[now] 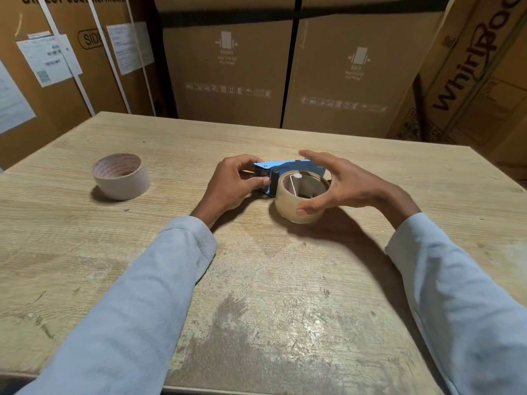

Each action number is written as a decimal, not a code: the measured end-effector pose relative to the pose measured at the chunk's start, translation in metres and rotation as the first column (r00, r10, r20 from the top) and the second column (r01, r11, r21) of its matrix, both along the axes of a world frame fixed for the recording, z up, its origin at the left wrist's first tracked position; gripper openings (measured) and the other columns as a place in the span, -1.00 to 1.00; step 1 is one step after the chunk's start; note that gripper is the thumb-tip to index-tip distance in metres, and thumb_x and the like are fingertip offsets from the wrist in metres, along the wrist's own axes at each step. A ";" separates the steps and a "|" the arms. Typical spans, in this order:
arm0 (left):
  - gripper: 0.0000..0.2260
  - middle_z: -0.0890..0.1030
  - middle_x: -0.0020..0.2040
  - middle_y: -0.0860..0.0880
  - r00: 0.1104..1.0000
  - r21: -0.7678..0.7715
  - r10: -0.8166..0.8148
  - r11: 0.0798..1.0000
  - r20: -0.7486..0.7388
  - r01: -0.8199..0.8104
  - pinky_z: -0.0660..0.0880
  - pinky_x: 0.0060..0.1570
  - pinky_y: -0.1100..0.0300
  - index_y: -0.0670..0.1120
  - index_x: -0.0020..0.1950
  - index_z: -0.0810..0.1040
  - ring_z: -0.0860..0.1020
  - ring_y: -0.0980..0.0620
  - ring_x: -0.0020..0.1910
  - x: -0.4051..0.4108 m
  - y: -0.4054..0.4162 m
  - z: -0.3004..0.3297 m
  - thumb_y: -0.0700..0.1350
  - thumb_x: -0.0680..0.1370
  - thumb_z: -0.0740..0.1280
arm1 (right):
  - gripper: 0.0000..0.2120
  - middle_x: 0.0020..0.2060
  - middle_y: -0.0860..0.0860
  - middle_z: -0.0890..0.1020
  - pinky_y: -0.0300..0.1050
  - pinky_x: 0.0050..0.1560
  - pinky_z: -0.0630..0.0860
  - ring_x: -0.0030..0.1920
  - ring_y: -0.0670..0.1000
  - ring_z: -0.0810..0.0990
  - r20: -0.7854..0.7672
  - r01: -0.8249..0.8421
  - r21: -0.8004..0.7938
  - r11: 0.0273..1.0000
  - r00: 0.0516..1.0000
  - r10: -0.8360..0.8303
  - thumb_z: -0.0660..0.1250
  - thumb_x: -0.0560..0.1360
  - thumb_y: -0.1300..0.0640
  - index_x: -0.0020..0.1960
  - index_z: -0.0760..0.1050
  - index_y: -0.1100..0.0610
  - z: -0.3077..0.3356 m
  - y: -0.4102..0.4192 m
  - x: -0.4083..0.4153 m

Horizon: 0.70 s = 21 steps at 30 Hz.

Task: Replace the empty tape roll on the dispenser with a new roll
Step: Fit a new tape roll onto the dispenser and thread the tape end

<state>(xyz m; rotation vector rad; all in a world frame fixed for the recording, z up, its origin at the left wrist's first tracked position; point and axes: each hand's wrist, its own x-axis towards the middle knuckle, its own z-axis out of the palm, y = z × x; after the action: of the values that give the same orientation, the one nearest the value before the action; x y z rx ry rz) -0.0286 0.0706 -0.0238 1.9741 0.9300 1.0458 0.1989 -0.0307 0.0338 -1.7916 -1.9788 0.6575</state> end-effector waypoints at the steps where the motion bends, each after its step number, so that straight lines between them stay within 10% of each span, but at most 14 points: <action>1: -0.69 0.70 0.03 -0.06 1.000 0.007 0.002 1.000 -0.002 -0.002 0.62 0.08 0.01 -0.14 0.14 0.64 0.67 0.03 0.03 0.000 0.000 0.000 -0.22 0.41 0.54 | 0.10 0.54 -0.11 0.27 -0.14 0.40 0.19 0.50 -0.07 0.23 -0.007 -0.004 0.006 1.000 1.000 0.004 0.65 0.21 -0.14 0.60 0.16 -0.08 0.001 0.000 0.001; 21: -0.68 0.69 0.05 -0.07 1.000 -0.019 -0.001 1.000 -0.009 0.001 0.62 0.09 -0.04 -0.14 0.16 0.64 0.66 0.01 0.06 -0.001 0.002 -0.001 -0.22 0.42 0.54 | -0.22 0.31 -0.20 0.51 -0.10 0.37 0.32 0.38 -0.10 0.40 -0.031 -0.058 0.080 0.995 0.998 0.061 0.65 0.14 -0.25 0.30 0.54 -0.09 -0.003 0.002 0.011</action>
<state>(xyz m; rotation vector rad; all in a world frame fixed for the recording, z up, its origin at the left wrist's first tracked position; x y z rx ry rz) -0.0294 0.0727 -0.0245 1.9648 0.9403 1.0242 0.2101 -0.0285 0.0313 -1.6711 -2.0135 0.6154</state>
